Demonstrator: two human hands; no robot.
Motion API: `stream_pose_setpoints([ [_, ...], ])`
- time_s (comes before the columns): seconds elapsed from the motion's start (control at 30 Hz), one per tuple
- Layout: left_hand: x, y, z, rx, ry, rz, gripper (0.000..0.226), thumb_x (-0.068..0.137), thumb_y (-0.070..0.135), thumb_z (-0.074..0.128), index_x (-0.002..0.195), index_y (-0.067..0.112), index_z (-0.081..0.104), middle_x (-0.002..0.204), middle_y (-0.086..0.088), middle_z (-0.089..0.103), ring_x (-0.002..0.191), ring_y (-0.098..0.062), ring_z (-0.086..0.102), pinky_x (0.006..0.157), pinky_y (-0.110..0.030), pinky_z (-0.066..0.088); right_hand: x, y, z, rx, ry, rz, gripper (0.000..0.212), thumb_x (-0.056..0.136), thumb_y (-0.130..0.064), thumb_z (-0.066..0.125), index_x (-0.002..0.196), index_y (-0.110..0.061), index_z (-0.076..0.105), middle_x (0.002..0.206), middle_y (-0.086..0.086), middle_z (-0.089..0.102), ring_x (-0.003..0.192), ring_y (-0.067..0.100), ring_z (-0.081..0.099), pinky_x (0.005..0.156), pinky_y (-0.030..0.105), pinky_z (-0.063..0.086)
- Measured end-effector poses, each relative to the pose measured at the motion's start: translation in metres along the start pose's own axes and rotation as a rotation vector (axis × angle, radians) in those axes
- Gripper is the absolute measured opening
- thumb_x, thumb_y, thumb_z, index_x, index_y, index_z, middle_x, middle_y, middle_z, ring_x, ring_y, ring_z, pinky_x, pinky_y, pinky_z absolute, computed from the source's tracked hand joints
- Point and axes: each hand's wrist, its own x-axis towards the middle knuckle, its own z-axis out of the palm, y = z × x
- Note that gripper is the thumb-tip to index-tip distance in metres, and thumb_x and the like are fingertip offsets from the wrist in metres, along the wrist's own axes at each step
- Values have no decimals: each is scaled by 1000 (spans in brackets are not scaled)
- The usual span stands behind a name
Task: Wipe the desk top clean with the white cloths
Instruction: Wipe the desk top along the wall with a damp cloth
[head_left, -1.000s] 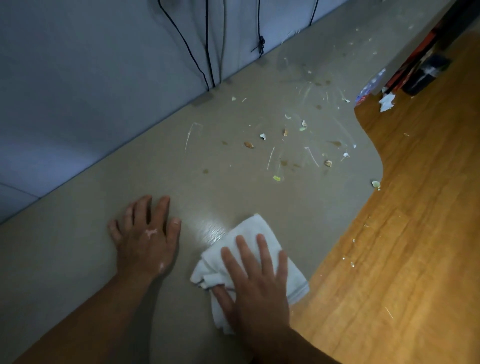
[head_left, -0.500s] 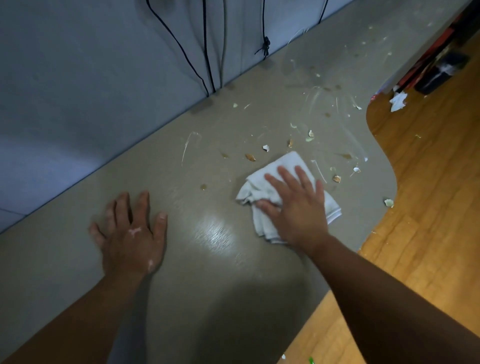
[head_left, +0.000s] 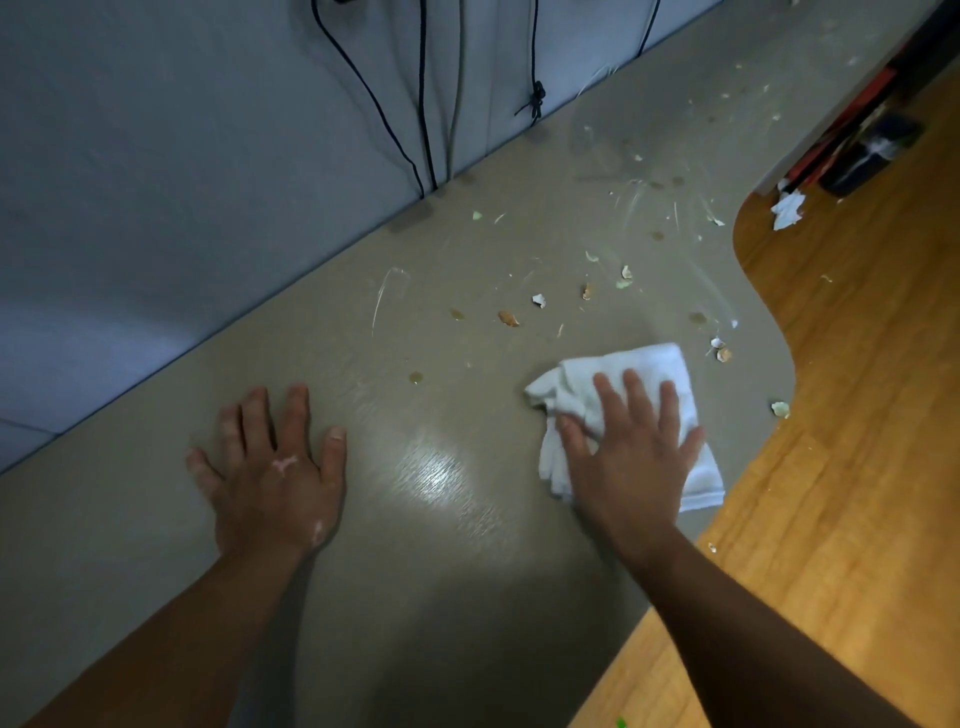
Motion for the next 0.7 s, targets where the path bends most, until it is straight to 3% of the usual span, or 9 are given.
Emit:
stream_pose_setpoints([
  [0.17,1,-1,0,-6,-39,-15,63,102,62,13,161,39,13,171,-3,10,157,-28,5,124,-65,3,-91,-46,0,49,7,-304,57,94,-57,53,139,-26,66,155,5,53,149,42,38,111,73,29],
  [0.3,2,-3,-3,-45,-24,-12,58,105,57,15,160,40,18,171,-4,16,157,-29,10,124,-64,4,-111,-81,1,20,-203,-502,63,87,-62,57,143,-33,60,161,-1,46,152,40,32,111,72,22],
  [0.43,4,-6,-4,-57,-4,23,62,101,58,13,158,38,27,168,-6,26,154,-32,20,121,-65,10,-81,-94,5,17,-331,-662,63,93,-69,49,149,-41,47,166,-7,35,158,33,20,116,70,13],
  [0.57,4,-7,-5,-43,8,47,62,101,56,18,156,34,33,165,-8,32,152,-33,26,120,-65,16,-31,-109,13,60,-409,-736,64,98,-73,35,156,-45,35,171,-10,21,160,27,9,123,66,1],
  [0.7,7,-9,-5,-52,9,25,62,101,58,17,158,36,30,167,-5,29,154,-29,22,122,-62,13,23,-122,24,55,-380,-647,65,99,-72,34,157,-44,32,171,-10,19,160,24,6,125,62,0],
])
